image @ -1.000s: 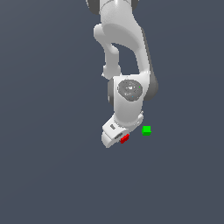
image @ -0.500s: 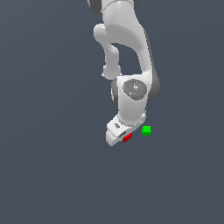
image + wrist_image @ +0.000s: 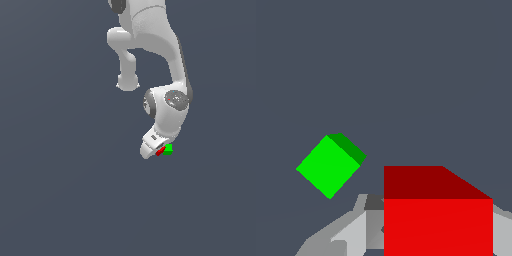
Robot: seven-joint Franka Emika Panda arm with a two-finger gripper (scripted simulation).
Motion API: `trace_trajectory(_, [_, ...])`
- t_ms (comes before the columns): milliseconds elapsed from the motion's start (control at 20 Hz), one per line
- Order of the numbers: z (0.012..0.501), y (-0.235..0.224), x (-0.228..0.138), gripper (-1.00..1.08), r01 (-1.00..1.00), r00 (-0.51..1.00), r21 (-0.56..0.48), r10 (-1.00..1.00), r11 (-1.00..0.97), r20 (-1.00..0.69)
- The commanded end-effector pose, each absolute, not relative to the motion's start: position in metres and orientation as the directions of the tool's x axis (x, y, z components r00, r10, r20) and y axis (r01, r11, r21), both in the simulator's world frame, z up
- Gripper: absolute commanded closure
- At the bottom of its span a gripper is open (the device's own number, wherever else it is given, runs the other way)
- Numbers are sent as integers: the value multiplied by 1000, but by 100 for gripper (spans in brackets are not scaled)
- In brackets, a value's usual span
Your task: Stack the red cube on top of the green cube.
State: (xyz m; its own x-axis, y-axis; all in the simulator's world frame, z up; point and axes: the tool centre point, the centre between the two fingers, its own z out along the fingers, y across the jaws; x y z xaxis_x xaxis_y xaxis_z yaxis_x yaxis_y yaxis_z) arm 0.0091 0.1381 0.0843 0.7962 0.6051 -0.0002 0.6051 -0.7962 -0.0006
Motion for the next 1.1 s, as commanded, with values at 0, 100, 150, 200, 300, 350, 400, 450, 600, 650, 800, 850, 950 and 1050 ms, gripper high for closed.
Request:
trace_trajectory(0, [77,159,-3,108,605,796,0,605,-796,1])
trace_trajectory(100, [72,172,-10,108,605,796,0,605,-796,1])
trace_trajectory(150, [70,178,-13,108,605,796,0,605,-796,1])
trace_trajectory(200, [68,183,-16,108,605,796,0,605,-796,1])
trace_trajectory(300, [65,191,-20,108,605,796,0,605,-796,1])
trace_trajectory(350, [63,194,-21,108,605,796,0,605,-796,1])
trace_trajectory(400, [63,197,-22,108,605,796,0,605,-796,1])
trace_trajectory(450, [62,198,-23,108,605,796,0,605,-796,1])
trace_trajectory(600, [61,200,-24,-92,605,796,0,605,-796,1])
trace_trajectory(650, [61,200,-24,-92,605,796,0,605,-796,1])
trace_trajectory(800, [61,200,-24,-92,605,796,0,605,-796,1])
trace_trajectory(850, [61,200,-24,-92,605,796,0,605,-796,1])
trace_trajectory(950, [61,200,-24,-92,605,796,0,605,-796,1])
trace_trajectory(1050, [61,200,-24,-92,605,796,0,605,-796,1])
